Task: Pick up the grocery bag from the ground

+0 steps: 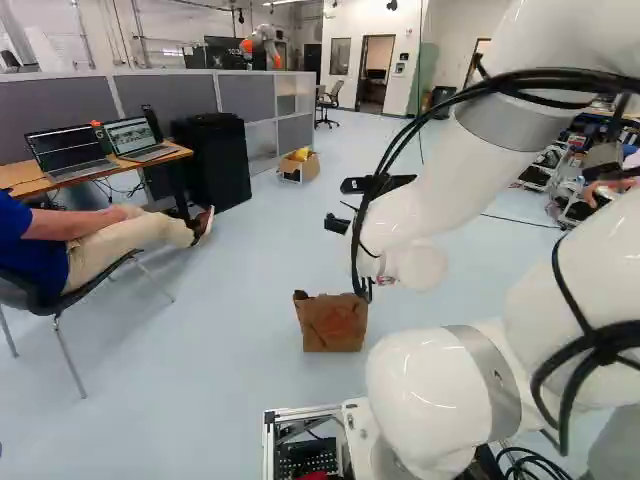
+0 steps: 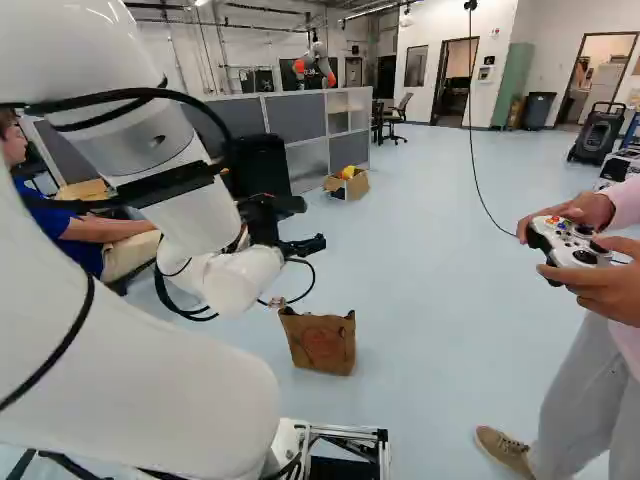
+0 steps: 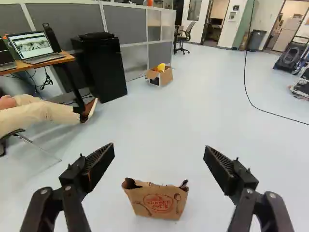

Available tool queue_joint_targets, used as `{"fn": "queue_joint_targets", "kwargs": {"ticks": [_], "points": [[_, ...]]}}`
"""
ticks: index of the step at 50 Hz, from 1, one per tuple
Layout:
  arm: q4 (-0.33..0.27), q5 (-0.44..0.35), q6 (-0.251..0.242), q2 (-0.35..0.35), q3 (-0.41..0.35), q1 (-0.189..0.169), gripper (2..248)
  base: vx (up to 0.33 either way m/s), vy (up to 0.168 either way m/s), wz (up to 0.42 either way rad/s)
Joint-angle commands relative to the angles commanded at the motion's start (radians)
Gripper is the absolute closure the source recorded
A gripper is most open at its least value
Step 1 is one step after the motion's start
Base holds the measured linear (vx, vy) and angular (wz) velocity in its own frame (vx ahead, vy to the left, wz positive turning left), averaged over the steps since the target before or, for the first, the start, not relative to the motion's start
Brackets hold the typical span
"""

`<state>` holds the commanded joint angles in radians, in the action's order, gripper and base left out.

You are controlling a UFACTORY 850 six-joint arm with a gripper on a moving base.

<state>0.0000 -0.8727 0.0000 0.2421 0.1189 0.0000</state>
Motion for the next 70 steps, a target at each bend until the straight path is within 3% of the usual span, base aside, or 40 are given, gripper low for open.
{"fn": "queue_joint_targets", "kwargs": {"ticks": [12, 40, 70], "points": [[0.000, 0.000, 0.000, -0.056, 0.049, 0.000, 3, 0.000, 0.000, 0.000], [0.000, 0.010, 0.000, -0.302, 0.288, 0.000, 3, 0.000, 0.000, 0.000], [0.000, 0.237, 0.000, -0.674, 0.585, 0.004, 3, 0.000, 0.000, 0.000]]}}
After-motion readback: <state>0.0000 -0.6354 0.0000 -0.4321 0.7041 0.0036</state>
